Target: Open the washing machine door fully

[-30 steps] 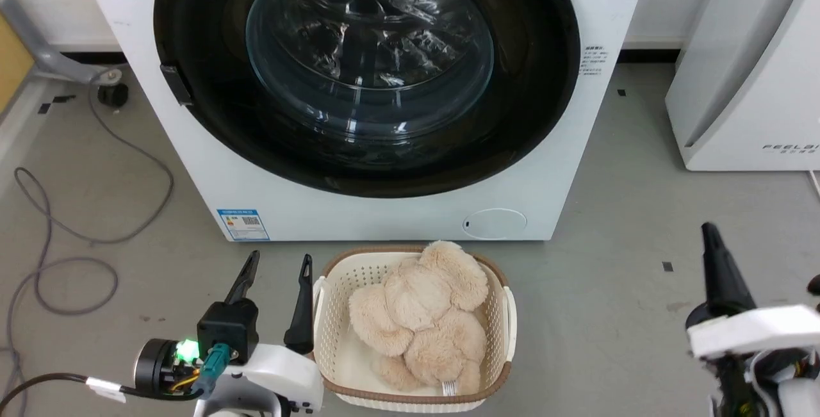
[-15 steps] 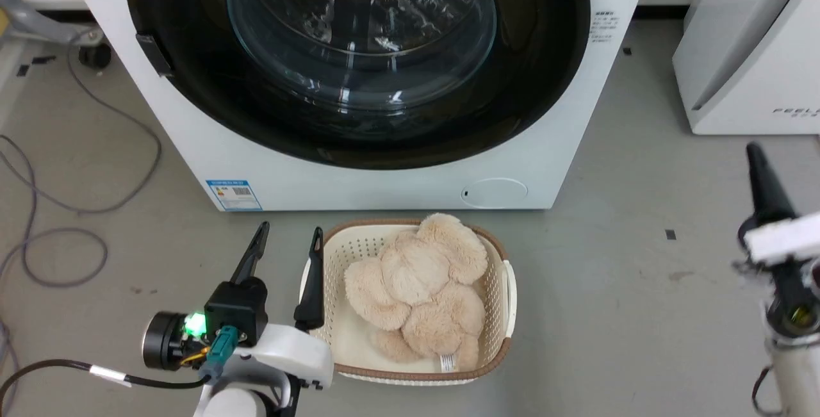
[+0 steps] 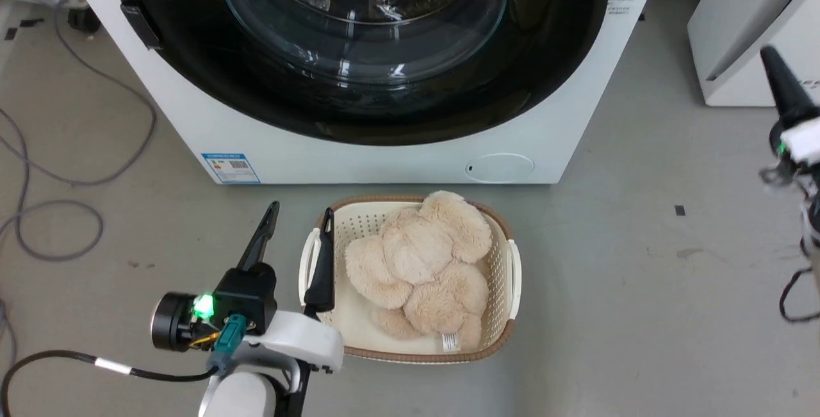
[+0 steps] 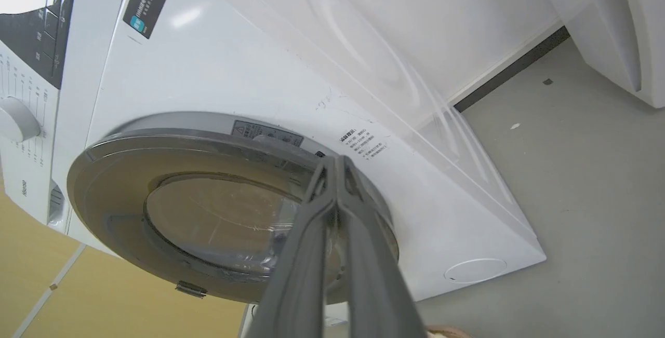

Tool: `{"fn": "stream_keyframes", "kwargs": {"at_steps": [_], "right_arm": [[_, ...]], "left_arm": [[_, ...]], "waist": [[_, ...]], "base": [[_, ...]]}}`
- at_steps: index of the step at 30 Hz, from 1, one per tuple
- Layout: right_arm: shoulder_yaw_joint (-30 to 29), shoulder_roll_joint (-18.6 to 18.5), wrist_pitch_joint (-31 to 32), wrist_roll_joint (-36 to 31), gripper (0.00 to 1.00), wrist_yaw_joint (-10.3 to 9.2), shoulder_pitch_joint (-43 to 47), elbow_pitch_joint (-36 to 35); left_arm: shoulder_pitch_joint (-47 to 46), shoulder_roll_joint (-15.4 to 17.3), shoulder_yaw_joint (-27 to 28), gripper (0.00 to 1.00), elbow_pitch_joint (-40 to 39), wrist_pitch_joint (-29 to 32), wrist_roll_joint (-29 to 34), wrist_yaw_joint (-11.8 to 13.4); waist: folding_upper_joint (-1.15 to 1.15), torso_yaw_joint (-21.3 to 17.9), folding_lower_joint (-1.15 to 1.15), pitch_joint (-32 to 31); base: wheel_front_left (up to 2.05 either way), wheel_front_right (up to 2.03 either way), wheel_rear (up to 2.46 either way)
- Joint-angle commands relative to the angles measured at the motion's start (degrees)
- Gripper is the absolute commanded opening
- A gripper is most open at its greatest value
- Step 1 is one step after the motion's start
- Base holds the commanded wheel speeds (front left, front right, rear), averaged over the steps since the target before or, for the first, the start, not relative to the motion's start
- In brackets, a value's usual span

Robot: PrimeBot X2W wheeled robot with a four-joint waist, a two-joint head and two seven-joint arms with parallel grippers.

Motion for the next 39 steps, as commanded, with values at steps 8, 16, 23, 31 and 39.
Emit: {"fn": "stream_keyframes", "kwargs": {"at_steps": [8, 16, 23, 31, 39], "right_arm": [[3.3, -3.1, 5.1, 6.8, 0.0, -0.03, -10.3, 5.0], [7.8, -4.8, 11.2, 11.0, 0.0, -0.03, -19.9, 10.0], [12.5, -4.2, 16.1, 13.8, 0.0, -0.03, -28.7, 14.8], [17.9, -2.3, 20.7, 16.3, 0.0, -0.04, -38.0, 20.1], [21.5, -1.8, 24.6, 20.0, 0.0, -0.04, -45.0, 24.1]], "left_arm": [[-2.8, 0.1, -1.4, 1.0, 0.1, -1.4, -0.3, 1.0], [-4.3, 0.1, -2.4, 1.0, 0.1, -2.4, -0.4, 1.5], [-6.0, 0.1, -3.4, 1.0, -0.1, -3.2, -0.7, 2.0], [-7.9, 0.1, -5.0, 1.0, 0.2, -4.2, -1.4, 2.7], [-9.3, 0.1, -6.6, 1.0, 0.5, -5.1, -2.3, 3.7]], "waist": [[0.0, 0.2, -0.01, 2.8], [0.0, 0.3, -0.01, 5.3], [0.0, 0.5, -0.01, 7.6], [0.0, 1.4, -0.01, 10.1], [0.0, 2.4, -0.01, 12.4]], "base": [[0.0, 0.0, 0.0], [0.0, 0.0, 0.0], [0.0, 0.0, 0.0], [0.0, 0.0, 0.0], [0.0, 0.0, 0.0]]}}
